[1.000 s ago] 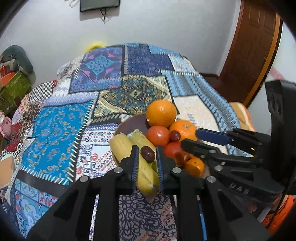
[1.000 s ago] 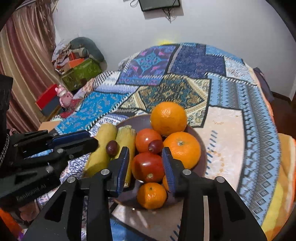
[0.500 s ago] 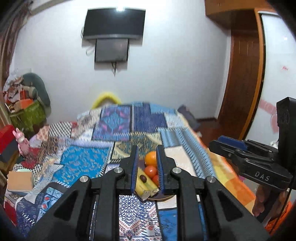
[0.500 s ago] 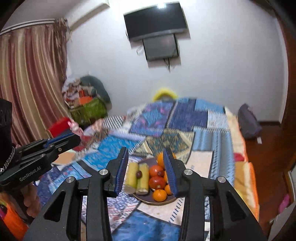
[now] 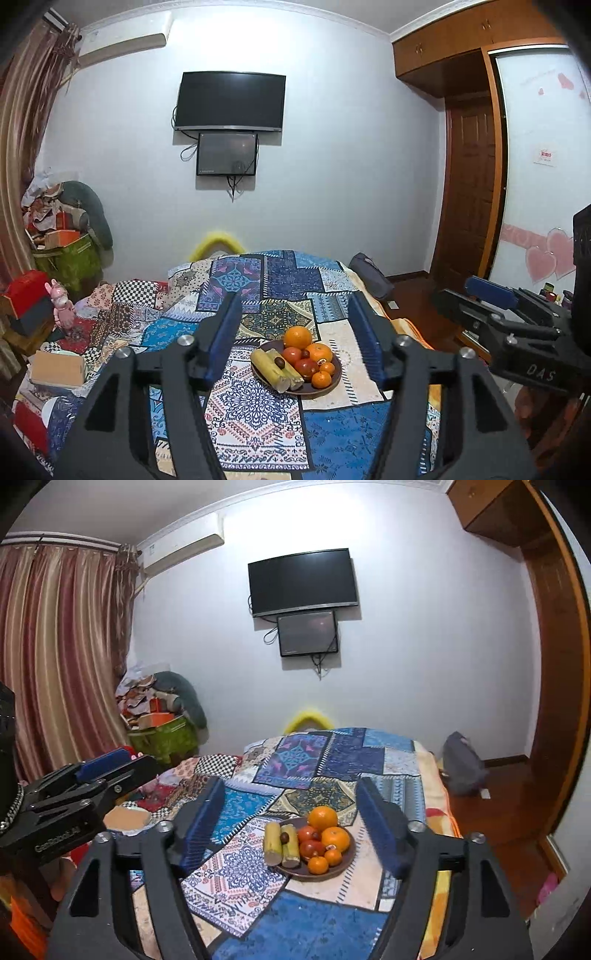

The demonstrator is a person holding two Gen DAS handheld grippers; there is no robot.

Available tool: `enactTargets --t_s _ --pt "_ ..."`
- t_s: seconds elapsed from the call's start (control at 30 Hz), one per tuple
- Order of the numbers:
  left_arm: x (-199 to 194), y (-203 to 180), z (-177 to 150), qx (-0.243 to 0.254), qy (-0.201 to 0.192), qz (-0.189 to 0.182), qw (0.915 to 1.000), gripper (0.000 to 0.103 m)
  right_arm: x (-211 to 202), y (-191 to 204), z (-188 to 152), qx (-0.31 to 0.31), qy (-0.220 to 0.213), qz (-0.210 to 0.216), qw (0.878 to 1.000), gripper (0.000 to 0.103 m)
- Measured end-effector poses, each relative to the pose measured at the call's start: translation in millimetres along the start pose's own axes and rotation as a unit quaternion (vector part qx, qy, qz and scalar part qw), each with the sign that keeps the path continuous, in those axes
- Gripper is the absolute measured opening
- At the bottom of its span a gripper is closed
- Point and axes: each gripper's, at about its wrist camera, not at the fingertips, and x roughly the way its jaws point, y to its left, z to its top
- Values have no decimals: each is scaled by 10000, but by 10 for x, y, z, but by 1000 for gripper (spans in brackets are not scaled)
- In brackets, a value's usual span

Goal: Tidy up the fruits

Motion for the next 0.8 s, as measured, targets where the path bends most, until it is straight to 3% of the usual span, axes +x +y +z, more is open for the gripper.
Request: enactTargets --t_s 0.17,0.23,0.3,0.8 --pt "-135 -11 -19 -5 -84 28 10000 77 -97 33 -24 -111 -139 -150 9997 93" --pt "-196 -13 -22 -9 -159 59 9999 90 -141 55 -30 -149 -214 -209 9994 102" --pt "-245 -4 -27 -48 -231 94 9997 100 -174 54 -33 -124 -289 -251 9992 103" --pt "-350 -25 -73 58 -312 267 9991 103 -308 93 -103 -77 -349 -347 9988 103"
